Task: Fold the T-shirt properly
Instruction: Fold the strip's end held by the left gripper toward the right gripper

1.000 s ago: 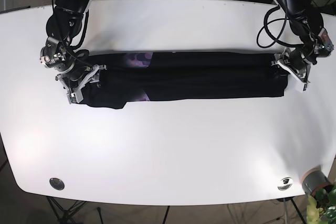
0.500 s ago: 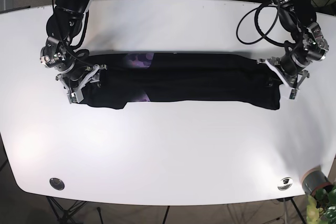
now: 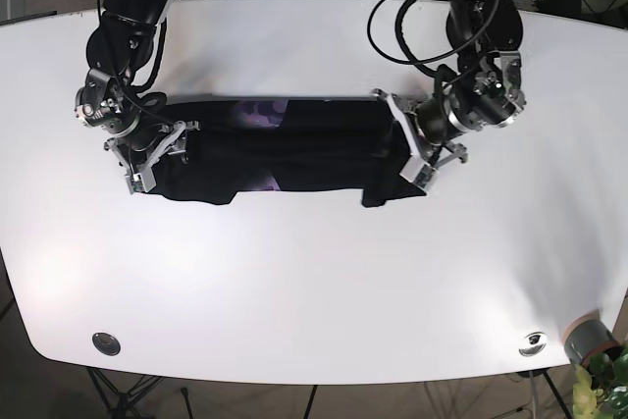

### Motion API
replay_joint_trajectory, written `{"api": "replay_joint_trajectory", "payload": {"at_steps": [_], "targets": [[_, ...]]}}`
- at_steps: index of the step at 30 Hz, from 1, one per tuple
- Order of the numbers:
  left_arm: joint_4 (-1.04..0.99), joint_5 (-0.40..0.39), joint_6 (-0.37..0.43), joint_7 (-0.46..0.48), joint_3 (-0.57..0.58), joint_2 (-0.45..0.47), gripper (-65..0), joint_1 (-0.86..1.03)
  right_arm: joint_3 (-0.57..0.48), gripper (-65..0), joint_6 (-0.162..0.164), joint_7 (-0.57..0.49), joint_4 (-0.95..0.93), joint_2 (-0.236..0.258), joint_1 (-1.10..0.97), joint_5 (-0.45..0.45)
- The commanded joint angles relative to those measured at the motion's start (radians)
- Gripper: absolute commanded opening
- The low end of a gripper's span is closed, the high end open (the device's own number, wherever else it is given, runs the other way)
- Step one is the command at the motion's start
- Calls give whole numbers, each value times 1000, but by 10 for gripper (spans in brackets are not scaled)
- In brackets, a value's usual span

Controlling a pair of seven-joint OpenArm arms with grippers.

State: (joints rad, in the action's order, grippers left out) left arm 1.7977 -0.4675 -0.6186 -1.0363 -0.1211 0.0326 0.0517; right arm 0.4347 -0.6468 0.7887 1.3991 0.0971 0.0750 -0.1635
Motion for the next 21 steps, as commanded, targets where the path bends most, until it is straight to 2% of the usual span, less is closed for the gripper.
{"api": "replay_joint_trajectory", "payload": {"at_steps": [1,7,12,14,17,20,21], "targets": [[-25,-18,21,54,34,-26,-603,-42,2,-270,0,5,13,8,10,-1],[-140,-18,99,121,128,-36,-601,-54,0,-270,0,5,13,6,10,-1],[-189,-18,142,121,203,-29,-596,-91,0,-270,0,5,13,6,10,-1],[-203,-18,150,121,235,-27,-557,-94,0,-270,0,5,13,6,10,-1],[-209,-18,190,121,263,-15,-440,-95,-1,-270,0,5,13,6,10,-1],[-200,-20,288,121,277,-17,-313,-100,-4,-270,0,5,13,6,10,-3],[-192,-21,312,121,286,-17,-287,-106,-4,-270,0,5,13,6,10,-8]]}}
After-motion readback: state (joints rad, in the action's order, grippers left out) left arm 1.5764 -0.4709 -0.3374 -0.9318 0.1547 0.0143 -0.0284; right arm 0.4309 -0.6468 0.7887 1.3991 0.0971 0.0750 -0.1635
